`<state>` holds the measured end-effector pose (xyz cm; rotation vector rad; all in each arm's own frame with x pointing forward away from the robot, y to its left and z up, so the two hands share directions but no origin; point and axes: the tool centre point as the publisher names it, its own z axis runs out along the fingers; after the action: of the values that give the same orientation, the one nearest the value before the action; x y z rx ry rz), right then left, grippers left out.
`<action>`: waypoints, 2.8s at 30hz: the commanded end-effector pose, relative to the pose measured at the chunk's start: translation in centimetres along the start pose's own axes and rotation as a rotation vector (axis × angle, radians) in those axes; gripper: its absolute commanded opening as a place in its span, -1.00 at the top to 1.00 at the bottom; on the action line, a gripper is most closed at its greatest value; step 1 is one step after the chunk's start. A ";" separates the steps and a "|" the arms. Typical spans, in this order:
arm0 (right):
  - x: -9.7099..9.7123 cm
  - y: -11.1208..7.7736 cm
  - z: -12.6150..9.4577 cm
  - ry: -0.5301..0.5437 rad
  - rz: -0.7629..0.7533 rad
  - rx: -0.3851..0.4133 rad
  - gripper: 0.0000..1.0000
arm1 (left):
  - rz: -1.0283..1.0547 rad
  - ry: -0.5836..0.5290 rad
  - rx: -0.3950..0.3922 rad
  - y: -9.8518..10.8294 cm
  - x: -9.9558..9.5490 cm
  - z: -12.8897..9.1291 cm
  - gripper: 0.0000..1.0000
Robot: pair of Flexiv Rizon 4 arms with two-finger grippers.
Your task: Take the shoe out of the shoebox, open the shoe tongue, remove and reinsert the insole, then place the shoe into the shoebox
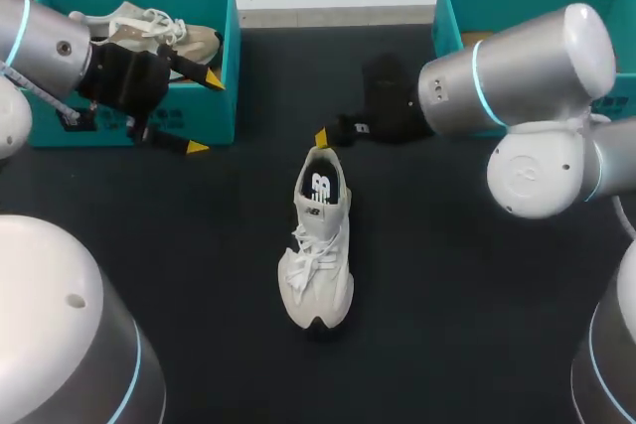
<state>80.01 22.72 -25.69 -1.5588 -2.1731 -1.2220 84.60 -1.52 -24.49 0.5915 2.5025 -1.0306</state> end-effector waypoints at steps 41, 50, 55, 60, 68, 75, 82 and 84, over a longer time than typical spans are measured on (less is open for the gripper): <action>-2.8 -4.5 3.0 -0.623 0.159 0.207 1.00 | 0.002 0.000 0.002 0.1 0.1 0.0 -1.00; -3.4 -6.1 4.0 -0.648 0.187 0.232 1.00 | 0.002 0.000 0.002 0.1 0.1 0.0 -1.00; -4.6 -6.8 4.7 -0.690 0.206 0.225 1.00 | 0.002 0.000 0.002 0.1 0.1 0.0 -1.00; -5.8 -6.7 5.4 -0.702 0.220 0.218 1.00 | 0.002 0.000 0.002 0.1 0.1 0.0 -1.00; -7.4 -6.7 7.3 -0.706 0.189 0.264 1.00 | 0.002 0.000 0.002 0.1 0.1 0.0 -1.00; -8.1 -7.3 8.4 -0.698 0.189 0.288 1.00 | 0.002 0.000 0.002 0.1 0.1 0.0 -1.00; -7.2 -6.2 6.9 -0.741 0.154 0.263 1.00 | 0.002 0.000 0.002 0.1 0.1 0.0 -1.00; -7.1 -5.3 6.5 -0.741 0.143 0.239 1.00 | 0.002 0.000 0.002 0.1 0.1 0.0 -1.00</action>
<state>80.71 22.04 -38.34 -2.2232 -2.3960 -0.3132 84.71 -1.52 -24.65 0.5941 2.4990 -1.0367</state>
